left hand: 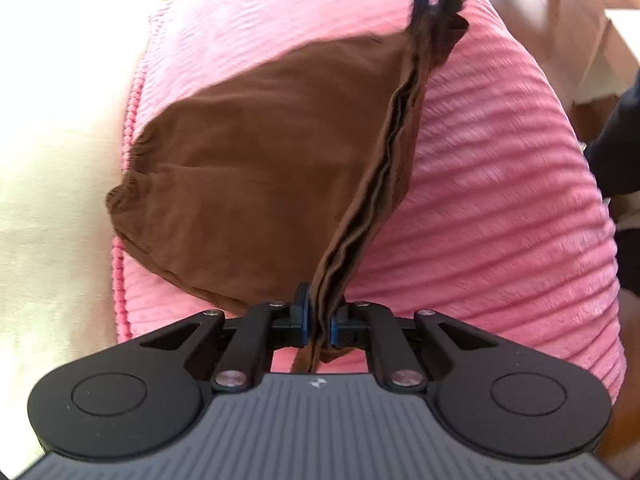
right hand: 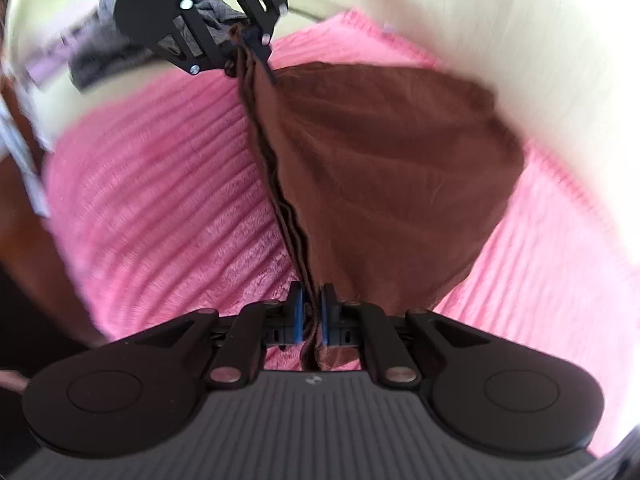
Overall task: Fold clothes
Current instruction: 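Grasp the folded edge with the left gripper while the right gripper grasps beside it, folding over, then lay the folded brown garment down and open both grippers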
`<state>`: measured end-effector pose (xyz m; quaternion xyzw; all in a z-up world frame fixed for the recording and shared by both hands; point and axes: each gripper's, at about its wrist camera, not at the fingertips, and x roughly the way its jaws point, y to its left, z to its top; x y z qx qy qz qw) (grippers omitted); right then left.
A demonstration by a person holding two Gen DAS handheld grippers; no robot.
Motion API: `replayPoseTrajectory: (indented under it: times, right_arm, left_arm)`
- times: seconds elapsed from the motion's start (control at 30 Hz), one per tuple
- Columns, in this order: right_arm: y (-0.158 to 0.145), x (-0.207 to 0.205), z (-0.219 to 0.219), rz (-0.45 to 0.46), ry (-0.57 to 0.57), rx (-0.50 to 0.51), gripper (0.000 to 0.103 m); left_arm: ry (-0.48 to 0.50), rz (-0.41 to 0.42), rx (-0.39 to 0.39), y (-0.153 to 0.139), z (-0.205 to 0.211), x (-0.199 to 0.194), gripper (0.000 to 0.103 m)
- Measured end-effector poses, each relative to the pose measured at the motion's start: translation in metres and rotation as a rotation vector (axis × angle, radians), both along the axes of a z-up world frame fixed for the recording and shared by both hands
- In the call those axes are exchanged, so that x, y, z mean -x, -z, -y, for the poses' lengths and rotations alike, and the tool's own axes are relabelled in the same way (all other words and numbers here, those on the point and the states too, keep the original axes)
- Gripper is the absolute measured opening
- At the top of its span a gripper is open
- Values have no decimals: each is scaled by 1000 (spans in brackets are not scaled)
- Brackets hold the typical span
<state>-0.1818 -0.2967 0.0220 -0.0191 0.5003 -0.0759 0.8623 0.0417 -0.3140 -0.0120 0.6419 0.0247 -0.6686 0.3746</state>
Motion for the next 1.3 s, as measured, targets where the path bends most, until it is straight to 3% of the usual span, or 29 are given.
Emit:
replayPoseTrajectory:
  times: [0.2,0.33,0.5,0.8,0.83,0.97,1.03,1.07,1.1,1.17,1.27,1.3]
  right_arm:
    - [-50,-18,115,18,-37,-136,6]
    - [-48,-42,189,19,-54,-163,6]
    - [-24,-78,275,-4,-64,-203,6]
    - [5,-109,357,1,-82,-287,6]
    - [10,-113,365,0,-77,-303,6]
    - [36,-127,384,-38,-56,-353,6]
    - [48,-131,390,-61,-2,-357,19]
    - [48,-130,391,-53,35,-338,43]
    - [48,-130,393,-46,72,-318,55]
    - [48,-128,396,-31,145,-278,55]
    - [28,-111,393,66,254,-259,54]
    - [19,-101,386,117,273,-278,46]
  left_arm:
    - [-88,-31,-11,-40,77,-24,10]
    - [-170,-28,-30,-37,141,-44,10]
    - [-261,-29,-85,-11,209,-68,10]
    - [-302,-10,-138,-3,275,-100,12]
    - [-308,-11,-150,-1,281,-103,20]
    - [-341,-22,-205,17,305,-119,34]
    - [-366,-33,-227,22,315,-129,50]
    - [-371,-37,-231,20,317,-134,52]
    - [-385,-36,-231,16,319,-142,53]
    - [-428,-12,-203,6,318,-157,53]
    - [-495,-3,-164,-12,314,-175,49]
    - [-523,-36,-150,-24,308,-178,49]
